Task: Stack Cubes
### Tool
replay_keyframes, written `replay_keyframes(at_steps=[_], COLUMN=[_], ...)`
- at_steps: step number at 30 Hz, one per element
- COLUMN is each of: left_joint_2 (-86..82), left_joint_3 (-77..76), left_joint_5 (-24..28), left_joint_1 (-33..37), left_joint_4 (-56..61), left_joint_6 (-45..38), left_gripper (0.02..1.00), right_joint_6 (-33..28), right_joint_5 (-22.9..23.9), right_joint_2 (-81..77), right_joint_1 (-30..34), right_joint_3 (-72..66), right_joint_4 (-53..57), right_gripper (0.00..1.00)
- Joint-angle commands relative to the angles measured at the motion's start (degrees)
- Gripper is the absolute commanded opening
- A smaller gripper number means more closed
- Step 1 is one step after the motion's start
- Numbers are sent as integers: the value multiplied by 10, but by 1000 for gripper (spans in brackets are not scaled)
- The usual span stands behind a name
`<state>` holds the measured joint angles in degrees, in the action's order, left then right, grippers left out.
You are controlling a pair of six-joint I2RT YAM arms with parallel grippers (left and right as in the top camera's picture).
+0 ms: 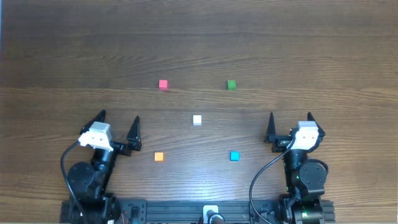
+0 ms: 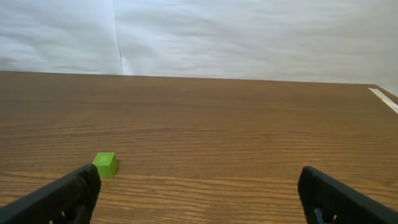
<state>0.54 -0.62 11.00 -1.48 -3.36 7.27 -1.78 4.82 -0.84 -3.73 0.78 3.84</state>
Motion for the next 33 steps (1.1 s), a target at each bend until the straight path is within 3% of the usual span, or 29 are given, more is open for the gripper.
replay_keyframes(at_steps=[1, 28, 33], left_joint_2=[1, 1, 1], left_joint_3=[3, 3, 3], left_joint_5=[5, 5, -89], left_joint_1=[2, 2, 3], left_joint_4=[0, 0, -10], left_joint_6=[-9, -9, -11], left_gripper=[1000, 1000, 1000], right_joint_6=[-2, -2, -2], right_joint_5=[-7, -7, -7], right_joint_2=[6, 6, 6], right_joint_1=[4, 4, 4], right_joint_3=[-5, -5, -5], right_joint_4=[0, 0, 0], right_gripper=[993, 993, 993])
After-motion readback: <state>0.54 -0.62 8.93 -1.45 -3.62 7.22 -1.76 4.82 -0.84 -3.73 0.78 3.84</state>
